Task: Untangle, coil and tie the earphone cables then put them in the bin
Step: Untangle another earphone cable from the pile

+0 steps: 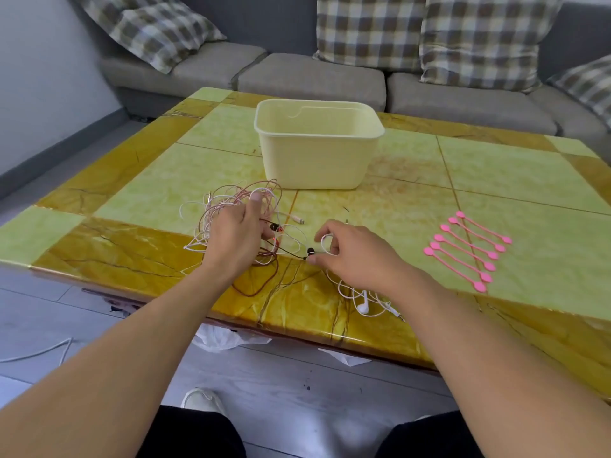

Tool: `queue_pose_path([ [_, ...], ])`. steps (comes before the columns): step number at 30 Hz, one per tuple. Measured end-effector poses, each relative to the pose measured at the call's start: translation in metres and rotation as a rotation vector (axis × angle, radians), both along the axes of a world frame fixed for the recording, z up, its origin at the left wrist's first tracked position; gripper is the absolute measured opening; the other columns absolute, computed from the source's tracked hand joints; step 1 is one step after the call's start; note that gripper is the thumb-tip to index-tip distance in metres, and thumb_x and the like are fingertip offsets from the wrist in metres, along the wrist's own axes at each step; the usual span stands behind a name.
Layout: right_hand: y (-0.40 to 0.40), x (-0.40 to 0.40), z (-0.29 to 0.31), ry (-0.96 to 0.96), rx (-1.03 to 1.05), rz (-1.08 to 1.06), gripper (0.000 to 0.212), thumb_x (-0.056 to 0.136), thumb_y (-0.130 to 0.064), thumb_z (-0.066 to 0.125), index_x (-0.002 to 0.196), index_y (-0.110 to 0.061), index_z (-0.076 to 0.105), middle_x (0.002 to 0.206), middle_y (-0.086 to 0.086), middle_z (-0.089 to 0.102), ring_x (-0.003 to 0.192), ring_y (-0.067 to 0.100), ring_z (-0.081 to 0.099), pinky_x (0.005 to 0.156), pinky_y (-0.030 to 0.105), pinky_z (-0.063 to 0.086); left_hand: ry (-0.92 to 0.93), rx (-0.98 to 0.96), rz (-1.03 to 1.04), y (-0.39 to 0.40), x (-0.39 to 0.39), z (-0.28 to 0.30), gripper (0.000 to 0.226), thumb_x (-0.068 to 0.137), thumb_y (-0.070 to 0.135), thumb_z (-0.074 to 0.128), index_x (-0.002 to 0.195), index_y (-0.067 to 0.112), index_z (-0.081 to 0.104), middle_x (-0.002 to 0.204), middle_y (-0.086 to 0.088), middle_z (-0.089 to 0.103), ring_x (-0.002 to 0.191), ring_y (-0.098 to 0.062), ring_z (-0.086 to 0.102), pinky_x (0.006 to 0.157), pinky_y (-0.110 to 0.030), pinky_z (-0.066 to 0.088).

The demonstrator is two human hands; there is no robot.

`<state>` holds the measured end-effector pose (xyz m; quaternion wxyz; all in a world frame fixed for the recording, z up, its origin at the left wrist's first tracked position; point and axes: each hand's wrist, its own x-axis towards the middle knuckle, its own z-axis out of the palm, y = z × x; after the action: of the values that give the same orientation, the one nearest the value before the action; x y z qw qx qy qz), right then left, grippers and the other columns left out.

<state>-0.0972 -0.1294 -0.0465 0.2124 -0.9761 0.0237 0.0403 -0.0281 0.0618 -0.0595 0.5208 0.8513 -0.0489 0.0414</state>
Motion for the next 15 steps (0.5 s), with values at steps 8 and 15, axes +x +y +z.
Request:
queue_pose_path([
  [8, 0.022, 0.008, -0.006, -0.120, -0.019, -0.026, 0.033, 0.100, -0.050, 0.055, 0.130, -0.039, 0.064, 0.112, 0.001, 0.072, 0.110, 0.024, 0.062, 0.082, 0.037, 0.050, -0.003, -0.100, -0.067, -0.001, -0.005, 0.004, 0.064, 0.109, 0.044, 0.035, 0.051, 0.023, 0.054, 0.071, -0.006, 0.075, 0.071, -0.020, 0.067, 0.064, -0.031, 0.043],
  [15, 0.018, 0.012, 0.008, -0.261, 0.374, -0.173, 0.019, 0.104, -0.035, 0.051, 0.101, -0.023, 0.065, 0.077, -0.009, 0.060, 0.066, 0.010, 0.057, 0.061, 0.033, 0.045, 0.010, 0.026, -0.043, 0.004, -0.001, 0.003, 0.065, 0.108, 0.047, 0.032, 0.070, 0.010, 0.069, 0.074, 0.003, 0.074, 0.052, -0.007, 0.053, 0.054, -0.030, 0.035],
])
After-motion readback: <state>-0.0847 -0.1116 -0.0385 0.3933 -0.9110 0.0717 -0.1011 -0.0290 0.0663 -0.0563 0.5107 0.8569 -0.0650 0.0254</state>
